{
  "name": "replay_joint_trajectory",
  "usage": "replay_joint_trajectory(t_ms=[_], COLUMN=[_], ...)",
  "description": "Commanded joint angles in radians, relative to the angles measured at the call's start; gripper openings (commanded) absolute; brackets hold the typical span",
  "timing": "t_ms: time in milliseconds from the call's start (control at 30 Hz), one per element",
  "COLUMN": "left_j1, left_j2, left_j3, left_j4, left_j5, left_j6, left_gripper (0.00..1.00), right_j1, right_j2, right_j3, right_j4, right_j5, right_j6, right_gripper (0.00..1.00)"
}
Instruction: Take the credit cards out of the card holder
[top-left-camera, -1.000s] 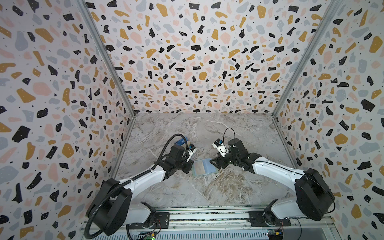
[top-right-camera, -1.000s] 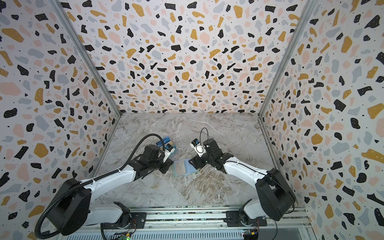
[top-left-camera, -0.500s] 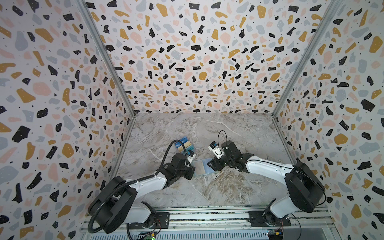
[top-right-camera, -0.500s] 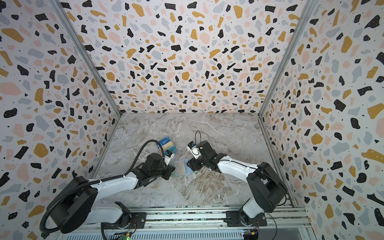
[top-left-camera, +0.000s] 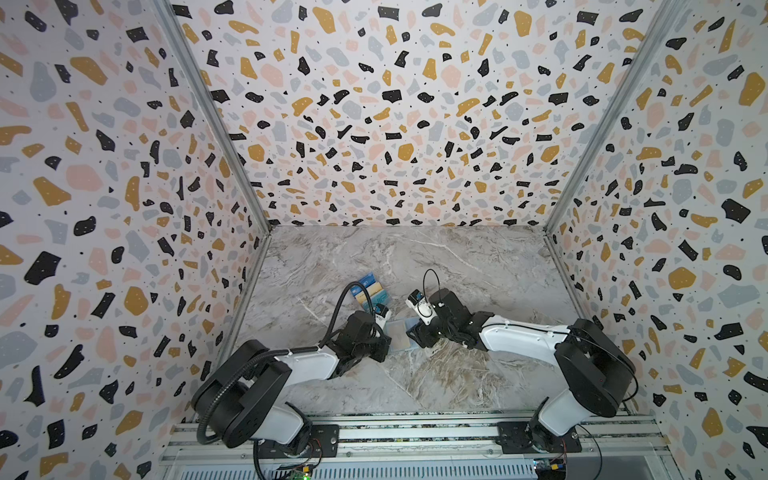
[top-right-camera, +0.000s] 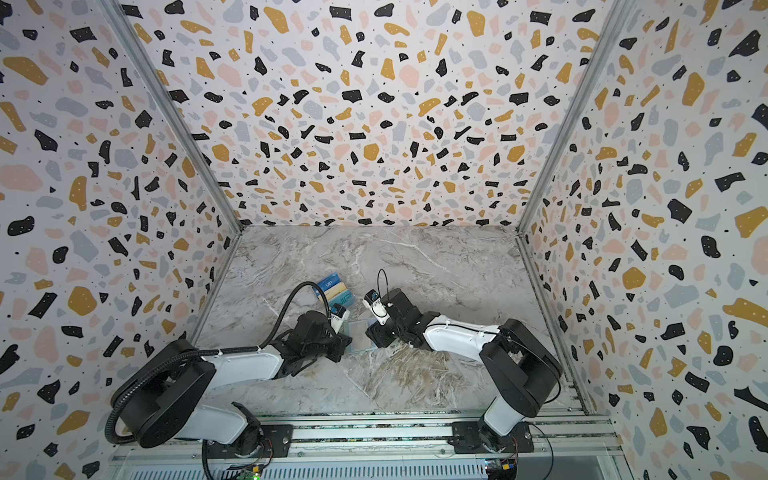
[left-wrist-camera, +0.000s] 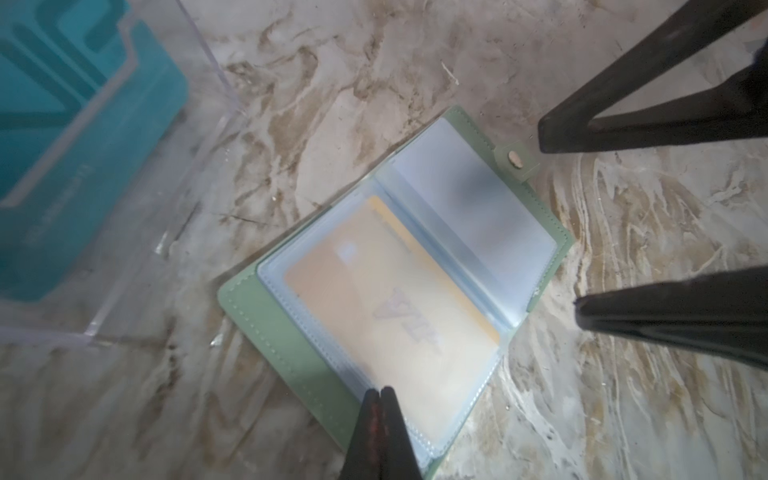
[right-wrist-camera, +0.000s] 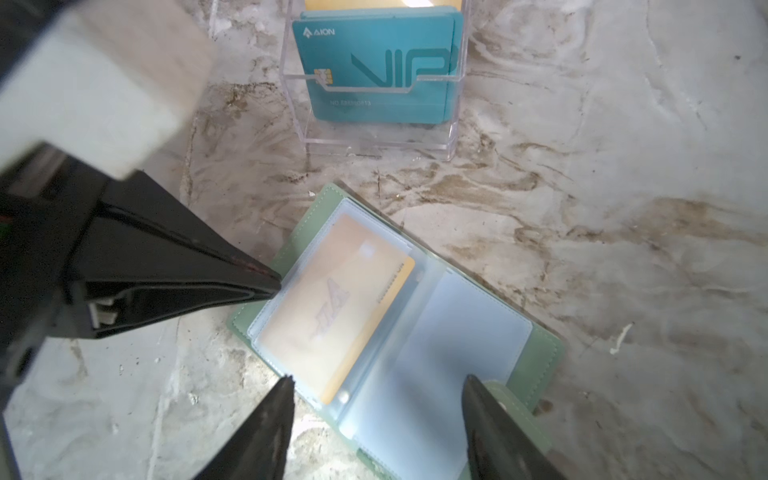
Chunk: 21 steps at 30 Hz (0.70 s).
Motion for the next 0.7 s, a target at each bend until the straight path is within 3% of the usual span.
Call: replay_joint_trajectory(t_ms=[0,667], left_j1=[-0.005,-0.010], left_j2=[0.014,-0.013], left_j3=[-0.006,-0.066], left_j4=[0.039,0.042], left_j5=[-0.003,0.015], left_j6=[-0.011,-0.032], left_gripper=[0.00,0.00], right_j1=[0.015,0.101], right_j2=[0.010,0.106], right_j3=[0.024,0.052], right_j4=[0.035,0.055], right_j5=[0.020,0.077], right_j6=[0.012,-0.012], right_gripper=[0.64,0.61])
